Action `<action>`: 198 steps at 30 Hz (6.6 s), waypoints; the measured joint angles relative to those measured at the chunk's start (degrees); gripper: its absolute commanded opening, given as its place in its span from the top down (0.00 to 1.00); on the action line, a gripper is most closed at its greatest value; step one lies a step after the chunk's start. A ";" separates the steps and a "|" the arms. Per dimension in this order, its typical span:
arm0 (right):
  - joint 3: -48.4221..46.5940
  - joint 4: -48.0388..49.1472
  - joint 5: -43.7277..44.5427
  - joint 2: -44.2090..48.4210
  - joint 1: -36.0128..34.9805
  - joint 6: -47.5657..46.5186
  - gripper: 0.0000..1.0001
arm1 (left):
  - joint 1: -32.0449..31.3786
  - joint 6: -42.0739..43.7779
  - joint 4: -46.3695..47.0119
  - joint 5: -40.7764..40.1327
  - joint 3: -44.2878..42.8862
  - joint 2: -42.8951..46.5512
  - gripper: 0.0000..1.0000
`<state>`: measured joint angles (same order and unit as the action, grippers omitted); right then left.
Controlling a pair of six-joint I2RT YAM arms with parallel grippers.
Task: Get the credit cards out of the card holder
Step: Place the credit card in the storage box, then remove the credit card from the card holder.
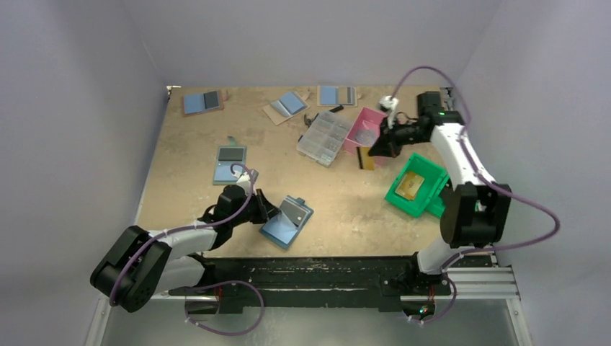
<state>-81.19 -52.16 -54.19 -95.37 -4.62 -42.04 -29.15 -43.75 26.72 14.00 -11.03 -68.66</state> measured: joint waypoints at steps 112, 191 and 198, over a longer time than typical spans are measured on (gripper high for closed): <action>16.17 27.32 21.31 -5.14 -36.20 9.97 0.75 | -0.61 8.63 -30.03 -16.94 -20.94 5.31 0.22; 11.06 33.09 17.18 -15.89 -34.01 33.55 0.76 | 5.27 -12.35 19.65 7.26 0.28 -17.03 1.00; 10.73 32.79 16.11 -16.02 -34.03 33.31 0.64 | 7.37 -12.28 20.33 9.11 2.43 -15.30 1.00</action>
<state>-70.46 -19.38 -38.09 -111.39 -38.65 -8.73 -21.78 -56.03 47.05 23.11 -8.60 -83.96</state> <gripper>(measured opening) 0.301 0.038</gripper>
